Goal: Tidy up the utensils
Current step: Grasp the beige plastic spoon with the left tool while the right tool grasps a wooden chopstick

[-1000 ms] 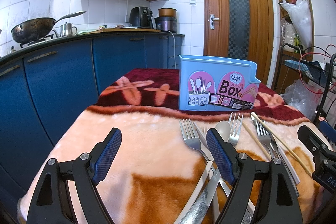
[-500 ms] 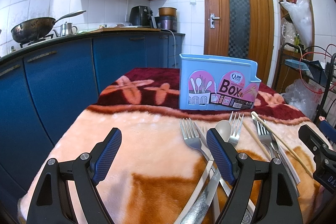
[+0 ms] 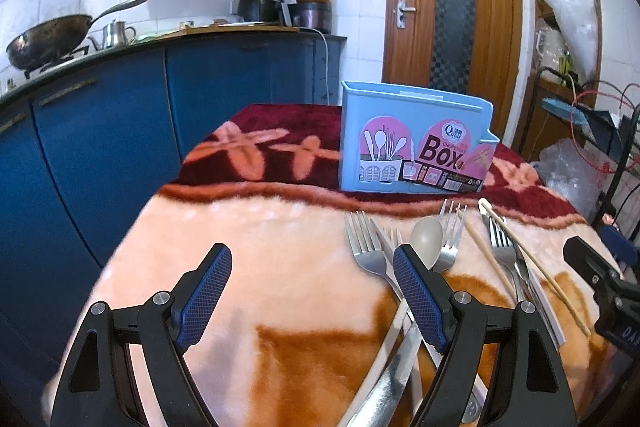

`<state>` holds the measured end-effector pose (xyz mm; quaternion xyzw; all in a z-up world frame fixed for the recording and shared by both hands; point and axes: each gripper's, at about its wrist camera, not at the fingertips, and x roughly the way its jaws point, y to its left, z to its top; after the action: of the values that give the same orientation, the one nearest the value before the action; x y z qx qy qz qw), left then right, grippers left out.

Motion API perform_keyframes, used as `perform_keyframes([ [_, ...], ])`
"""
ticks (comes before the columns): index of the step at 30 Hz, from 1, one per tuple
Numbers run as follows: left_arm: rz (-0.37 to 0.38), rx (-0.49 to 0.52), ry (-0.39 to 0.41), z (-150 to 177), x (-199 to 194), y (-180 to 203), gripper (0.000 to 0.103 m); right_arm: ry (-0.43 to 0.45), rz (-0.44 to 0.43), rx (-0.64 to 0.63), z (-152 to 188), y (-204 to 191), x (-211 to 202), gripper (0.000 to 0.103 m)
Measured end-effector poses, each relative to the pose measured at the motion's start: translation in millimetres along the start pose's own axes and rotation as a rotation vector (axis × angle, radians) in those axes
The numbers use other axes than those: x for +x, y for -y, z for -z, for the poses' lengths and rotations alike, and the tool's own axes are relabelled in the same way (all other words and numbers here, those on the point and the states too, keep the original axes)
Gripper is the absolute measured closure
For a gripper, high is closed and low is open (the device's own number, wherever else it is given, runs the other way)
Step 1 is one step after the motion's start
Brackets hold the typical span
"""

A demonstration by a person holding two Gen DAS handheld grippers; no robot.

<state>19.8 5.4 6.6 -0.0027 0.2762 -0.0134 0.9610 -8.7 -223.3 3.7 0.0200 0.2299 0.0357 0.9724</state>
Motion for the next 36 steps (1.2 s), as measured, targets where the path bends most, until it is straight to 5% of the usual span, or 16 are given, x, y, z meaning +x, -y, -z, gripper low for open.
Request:
perform_keyframes([
  [6,-0.005,0.095,-0.049,-13.7,-0.5,4.5,0.019,-0.139,-0.047,-0.065,-17.1,-0.5,11.1,0.001],
  [17,0.07,0.212,-0.197,-15.2,17.6,24.6,0.023,-0.367,-0.093,-0.146,-23.3,1.1,40.2,0.03],
  [30,0.21,0.216,-0.381,-11.1,48.1,32.8,0.064,-0.552,-0.167,-0.109,-23.4,5.9,68.4,0.061],
  [34,0.298,0.149,-0.406,-10.9,48.8,27.7,0.09,-0.573,-0.168,-0.076,-23.7,10.9,74.1,0.091],
  [36,0.298,0.145,-0.396,-10.8,45.2,27.8,0.094,-0.576,-0.16,-0.061,-22.9,14.2,74.6,0.095],
])
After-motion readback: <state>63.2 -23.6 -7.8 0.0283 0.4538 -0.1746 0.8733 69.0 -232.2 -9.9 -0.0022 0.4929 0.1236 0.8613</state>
